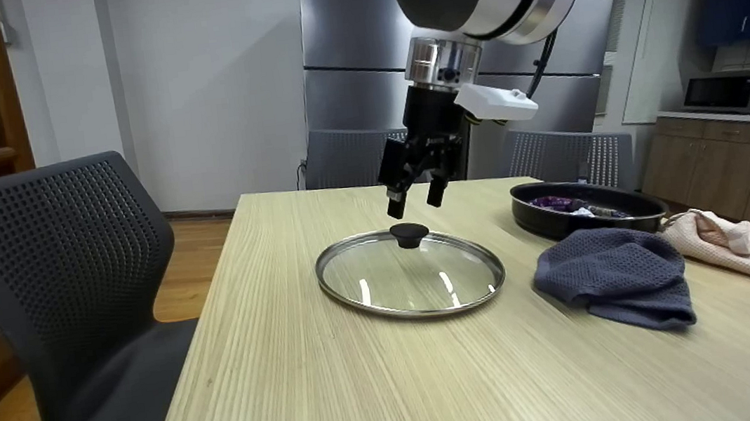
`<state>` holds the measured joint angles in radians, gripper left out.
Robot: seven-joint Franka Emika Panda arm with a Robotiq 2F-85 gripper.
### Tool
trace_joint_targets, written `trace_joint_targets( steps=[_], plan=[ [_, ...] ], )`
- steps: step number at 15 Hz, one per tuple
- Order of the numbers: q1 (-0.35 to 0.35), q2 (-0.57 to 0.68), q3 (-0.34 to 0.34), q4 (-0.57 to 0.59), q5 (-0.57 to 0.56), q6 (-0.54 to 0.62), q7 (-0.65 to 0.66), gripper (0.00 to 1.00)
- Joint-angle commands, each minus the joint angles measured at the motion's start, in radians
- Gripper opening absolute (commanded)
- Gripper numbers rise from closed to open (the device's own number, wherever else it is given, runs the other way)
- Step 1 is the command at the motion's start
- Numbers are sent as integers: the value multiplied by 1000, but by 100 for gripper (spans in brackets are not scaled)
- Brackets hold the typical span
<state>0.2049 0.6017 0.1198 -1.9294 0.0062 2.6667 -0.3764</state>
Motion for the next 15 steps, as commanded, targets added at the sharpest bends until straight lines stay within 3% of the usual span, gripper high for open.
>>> trace_joint_targets(
  steps=[1, 15],
  plan=[
    [-38, 39, 28, 57, -36, -27, 34, 100],
    [-31, 112, 34, 122, -51, -53, 57, 100]
  ],
)
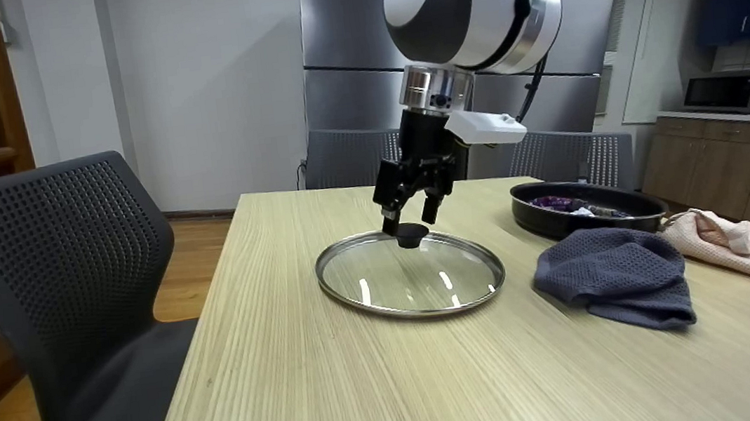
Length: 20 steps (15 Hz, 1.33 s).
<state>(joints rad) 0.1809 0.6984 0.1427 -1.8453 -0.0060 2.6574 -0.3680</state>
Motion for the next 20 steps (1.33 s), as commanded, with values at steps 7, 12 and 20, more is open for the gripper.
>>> trace_joint_targets(
  steps=[7, 12, 20],
  plan=[
    [4, 19, 2, 38, -57, -37, 73, 75],
    [-1, 20, 8, 38, -69, -42, 77, 42],
    [5, -11, 6, 15, -74, -36, 84, 39]
  ],
)
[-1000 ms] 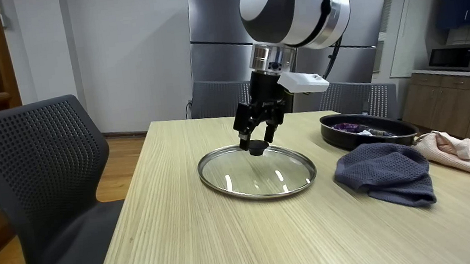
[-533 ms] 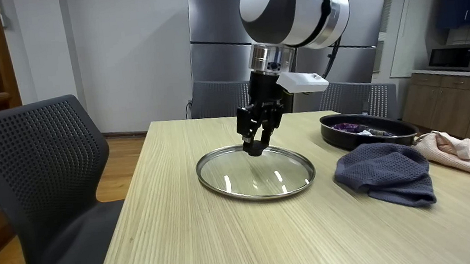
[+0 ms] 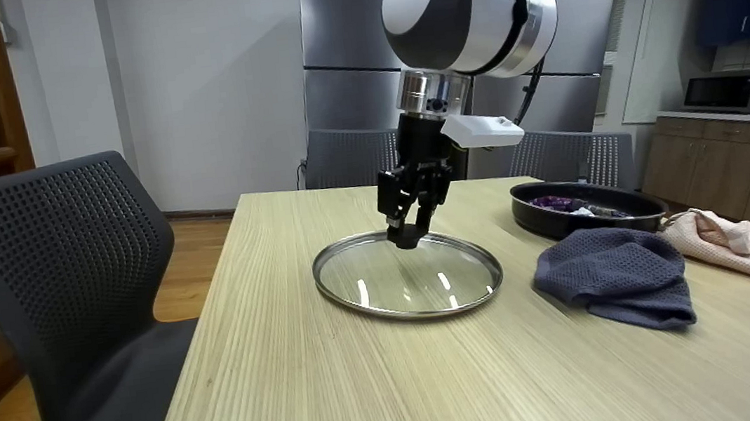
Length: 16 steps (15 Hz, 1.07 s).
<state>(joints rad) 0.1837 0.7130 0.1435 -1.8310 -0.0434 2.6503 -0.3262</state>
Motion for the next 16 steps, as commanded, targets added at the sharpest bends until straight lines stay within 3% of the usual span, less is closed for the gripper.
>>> trace_joint_targets(
  steps=[1, 7, 16],
  plan=[
    [3, -33, 3, 0, -39, -33, 44, 39],
    [-21, -77, 11, -2, -33, -94, 24, 39],
    [-110, -229, 38, -77, 28, -110, -12, 39]
  ],
)
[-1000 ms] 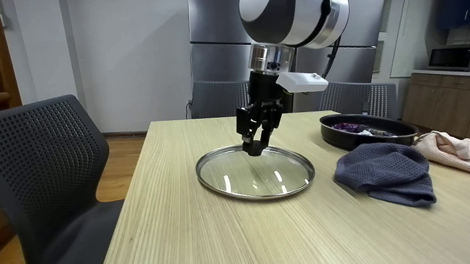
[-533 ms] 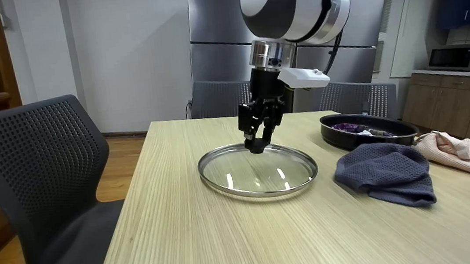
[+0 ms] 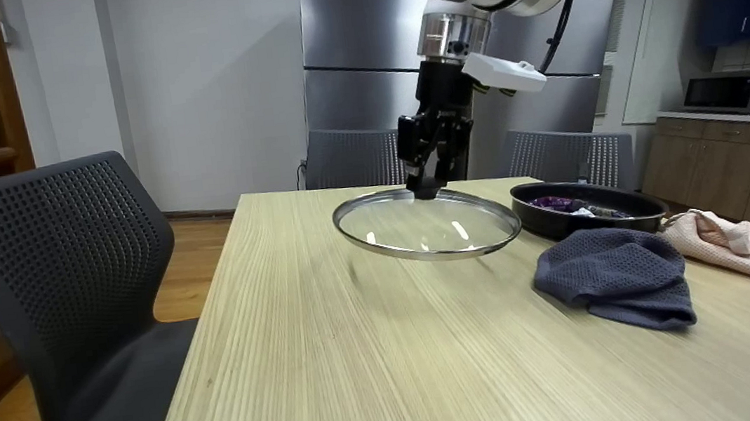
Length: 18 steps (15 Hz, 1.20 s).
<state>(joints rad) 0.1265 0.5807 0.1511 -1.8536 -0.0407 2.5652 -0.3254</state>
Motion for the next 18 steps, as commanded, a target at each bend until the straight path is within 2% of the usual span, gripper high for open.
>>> trace_joint_targets(
  steps=[1, 9, 18],
  plan=[
    [-70, -110, 32, -65, 38, -18, -19, 39],
    [-212, -160, 25, -93, 175, 8, -57, 39],
    [-312, -153, -24, -67, 239, 8, -51, 39]
  ],
)
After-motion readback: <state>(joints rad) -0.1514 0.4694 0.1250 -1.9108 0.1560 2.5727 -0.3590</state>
